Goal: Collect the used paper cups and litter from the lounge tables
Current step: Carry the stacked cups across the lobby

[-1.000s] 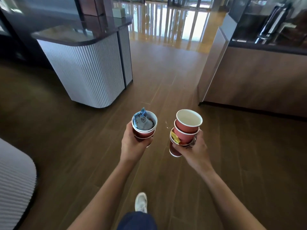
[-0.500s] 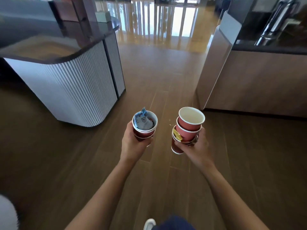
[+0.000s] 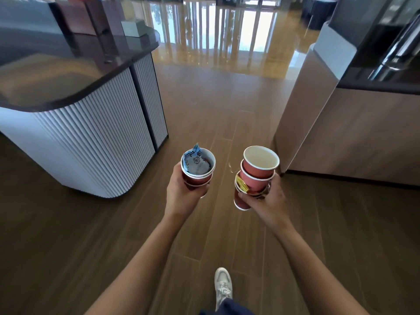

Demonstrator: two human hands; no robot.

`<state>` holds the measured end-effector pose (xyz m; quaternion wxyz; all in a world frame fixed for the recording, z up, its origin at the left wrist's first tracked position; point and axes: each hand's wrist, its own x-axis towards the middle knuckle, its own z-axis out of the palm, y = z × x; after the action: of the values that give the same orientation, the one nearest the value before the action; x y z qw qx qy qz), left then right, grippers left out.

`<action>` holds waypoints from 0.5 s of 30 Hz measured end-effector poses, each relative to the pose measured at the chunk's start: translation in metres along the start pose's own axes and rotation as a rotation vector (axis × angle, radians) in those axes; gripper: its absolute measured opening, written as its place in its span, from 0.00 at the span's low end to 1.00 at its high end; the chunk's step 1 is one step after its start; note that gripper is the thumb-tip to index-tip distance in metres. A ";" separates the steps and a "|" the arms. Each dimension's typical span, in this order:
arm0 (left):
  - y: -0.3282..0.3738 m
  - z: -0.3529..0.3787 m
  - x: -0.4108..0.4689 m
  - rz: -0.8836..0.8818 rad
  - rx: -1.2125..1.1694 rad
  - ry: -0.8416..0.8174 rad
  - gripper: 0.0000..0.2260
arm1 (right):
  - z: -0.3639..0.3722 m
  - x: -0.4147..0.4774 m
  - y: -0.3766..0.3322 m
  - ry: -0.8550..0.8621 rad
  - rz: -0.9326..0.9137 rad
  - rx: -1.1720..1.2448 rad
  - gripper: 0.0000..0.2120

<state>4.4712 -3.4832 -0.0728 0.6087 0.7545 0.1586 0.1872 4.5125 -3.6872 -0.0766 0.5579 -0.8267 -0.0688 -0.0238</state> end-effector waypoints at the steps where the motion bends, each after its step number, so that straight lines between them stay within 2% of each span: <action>1: 0.002 0.008 0.019 0.000 0.004 0.001 0.31 | -0.001 0.022 0.000 -0.004 0.003 0.002 0.39; 9: 0.004 0.059 0.149 -0.018 -0.003 0.054 0.33 | 0.004 0.169 0.004 -0.051 0.013 -0.010 0.38; 15: -0.004 0.087 0.244 -0.030 -0.004 0.053 0.33 | 0.024 0.266 0.013 -0.064 0.053 -0.009 0.43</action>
<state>4.7274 -3.4435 -0.0711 0.6084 0.7457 0.1856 0.1985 4.7771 -3.6466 -0.0670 0.5520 -0.8312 -0.0645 0.0172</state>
